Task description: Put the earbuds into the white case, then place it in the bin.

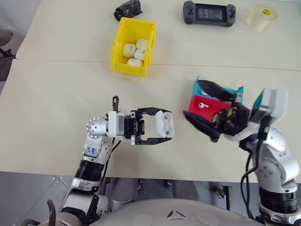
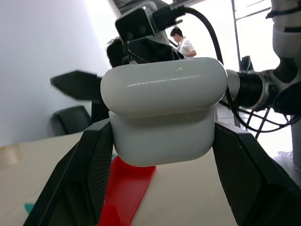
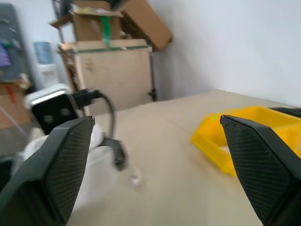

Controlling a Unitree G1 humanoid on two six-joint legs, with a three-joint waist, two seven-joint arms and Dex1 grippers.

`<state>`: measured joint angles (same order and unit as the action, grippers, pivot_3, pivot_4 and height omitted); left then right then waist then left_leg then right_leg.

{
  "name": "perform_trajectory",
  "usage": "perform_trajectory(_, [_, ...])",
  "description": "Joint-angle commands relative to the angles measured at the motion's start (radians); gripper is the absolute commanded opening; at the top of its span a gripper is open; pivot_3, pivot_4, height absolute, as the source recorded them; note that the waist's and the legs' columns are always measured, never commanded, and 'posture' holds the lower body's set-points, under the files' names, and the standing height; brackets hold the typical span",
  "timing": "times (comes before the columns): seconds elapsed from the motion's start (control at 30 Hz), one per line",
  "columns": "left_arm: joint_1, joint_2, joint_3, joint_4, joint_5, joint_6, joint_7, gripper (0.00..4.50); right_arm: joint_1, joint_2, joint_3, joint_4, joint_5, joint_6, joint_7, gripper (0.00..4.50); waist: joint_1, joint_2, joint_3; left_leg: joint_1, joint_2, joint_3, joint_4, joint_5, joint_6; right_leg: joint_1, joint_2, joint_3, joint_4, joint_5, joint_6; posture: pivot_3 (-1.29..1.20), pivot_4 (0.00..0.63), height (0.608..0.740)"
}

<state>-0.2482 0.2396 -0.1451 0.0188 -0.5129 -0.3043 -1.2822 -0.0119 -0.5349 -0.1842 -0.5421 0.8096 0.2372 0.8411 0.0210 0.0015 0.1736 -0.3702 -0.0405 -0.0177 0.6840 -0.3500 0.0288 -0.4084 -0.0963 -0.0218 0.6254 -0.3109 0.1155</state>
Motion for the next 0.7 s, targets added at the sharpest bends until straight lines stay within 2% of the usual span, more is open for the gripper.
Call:
perform_trajectory(0.03, [0.021, 0.016, 0.019, -0.023, -0.011, -0.026, -0.009, 2.86, 0.037, -0.059, -0.109, 0.019, -0.005, -0.039, 0.066, 4.49, 0.001, 0.0, 0.0, 0.0, 0.0, 0.0, 0.0, 0.0, 0.0, 0.0, 0.0, 0.0, 0.0, 0.0, 0.0, 0.0, 0.15, 0.74])
perform_trajectory(0.13, [0.031, 0.02, 0.024, -0.023, -0.01, -0.041, -0.009, 2.86, 0.13, -0.132, -0.212, 0.107, -0.055, -0.087, 0.17, 4.49, 0.008, 0.0, 0.0, 0.0, 0.0, 0.0, 0.0, 0.0, 0.001, 0.001, -0.001, 0.0, 0.0, 0.0, 0.0, 0.0, 0.15, 0.74])
perform_trajectory(0.33, [0.012, 0.003, 0.03, -0.007, 0.0, -0.069, 0.008, 2.86, 0.228, -0.146, -0.347, 0.262, -0.137, -0.211, 0.23, 4.49, 0.003, 0.0, 0.0, 0.001, 0.0, 0.0, 0.0, -0.001, 0.002, 0.002, 0.0, 0.0, -0.002, 0.0, 0.001, 0.0, 0.15, 0.74])
perform_trajectory(0.57, [0.003, -0.004, 0.028, -0.002, 0.004, -0.082, 0.022, 2.86, 0.319, -0.137, -0.418, 0.418, -0.24, -0.391, 0.299, 4.49, 0.003, 0.0, 0.0, 0.002, 0.0, 0.002, 0.0, 0.0, 0.001, 0.002, 0.0, 0.001, -0.001, 0.0, 0.001, 0.0, 0.15, 0.74])
perform_trajectory(0.7, [-0.016, -0.001, 0.028, 0.014, 0.004, -0.079, 0.019, 2.86, 0.334, -0.13, -0.42, 0.437, -0.24, -0.42, 0.291, 4.49, 0.003, 0.0, 0.0, 0.002, 0.0, 0.002, 0.0, 0.0, 0.002, 0.002, 0.0, 0.001, -0.001, 0.0, 0.001, 0.0, 0.15, 0.74])
